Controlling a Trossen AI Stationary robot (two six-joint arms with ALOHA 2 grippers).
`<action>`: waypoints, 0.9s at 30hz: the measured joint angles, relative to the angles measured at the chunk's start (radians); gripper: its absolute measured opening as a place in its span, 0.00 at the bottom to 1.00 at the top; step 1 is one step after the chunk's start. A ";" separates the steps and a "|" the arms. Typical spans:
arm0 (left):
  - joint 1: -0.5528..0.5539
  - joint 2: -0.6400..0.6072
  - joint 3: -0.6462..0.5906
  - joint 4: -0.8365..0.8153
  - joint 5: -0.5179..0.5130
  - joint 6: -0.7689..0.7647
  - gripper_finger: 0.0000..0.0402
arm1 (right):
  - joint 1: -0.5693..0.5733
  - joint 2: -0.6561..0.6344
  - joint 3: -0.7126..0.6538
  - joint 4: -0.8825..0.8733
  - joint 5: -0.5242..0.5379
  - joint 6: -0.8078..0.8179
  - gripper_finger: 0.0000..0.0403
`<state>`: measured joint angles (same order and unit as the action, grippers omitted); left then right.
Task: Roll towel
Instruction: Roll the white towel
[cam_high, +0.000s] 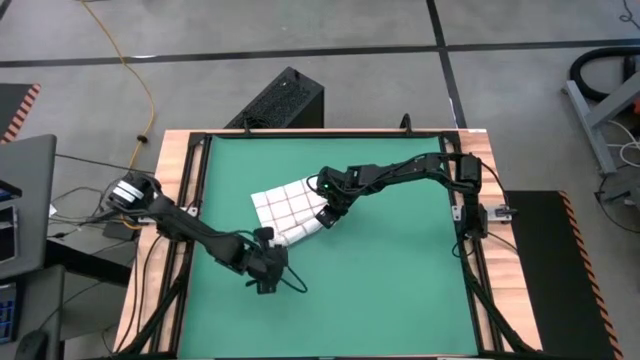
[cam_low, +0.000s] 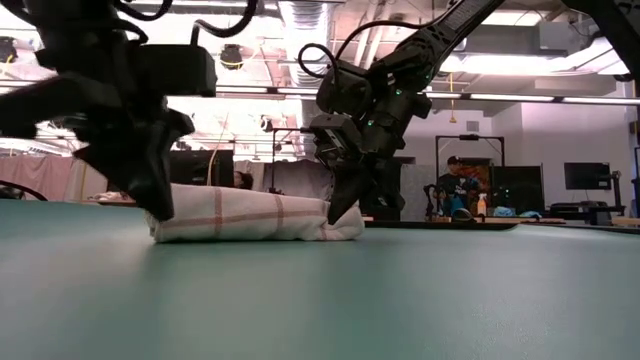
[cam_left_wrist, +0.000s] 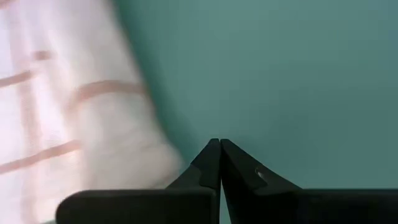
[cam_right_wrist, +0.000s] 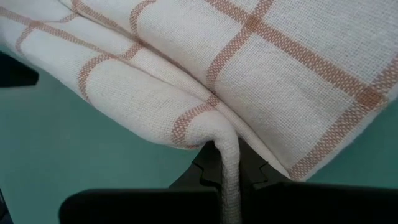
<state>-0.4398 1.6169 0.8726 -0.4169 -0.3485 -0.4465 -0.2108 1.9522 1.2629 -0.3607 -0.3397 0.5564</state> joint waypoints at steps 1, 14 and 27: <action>0.001 -0.005 0.006 -0.020 -0.025 -0.010 0.00 | 0.000 0.000 0.000 0.000 0.001 0.000 0.05; 0.013 -0.048 0.009 -0.143 -0.158 -0.091 0.00 | 0.001 0.000 0.000 0.003 0.003 0.001 0.05; 0.117 -0.072 0.009 -0.158 -0.246 -0.019 0.00 | 0.001 0.000 0.000 0.003 0.003 0.004 0.06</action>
<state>-0.3229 1.5448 0.8814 -0.5749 -0.5943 -0.4656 -0.2095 1.9522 1.2629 -0.3580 -0.3370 0.5605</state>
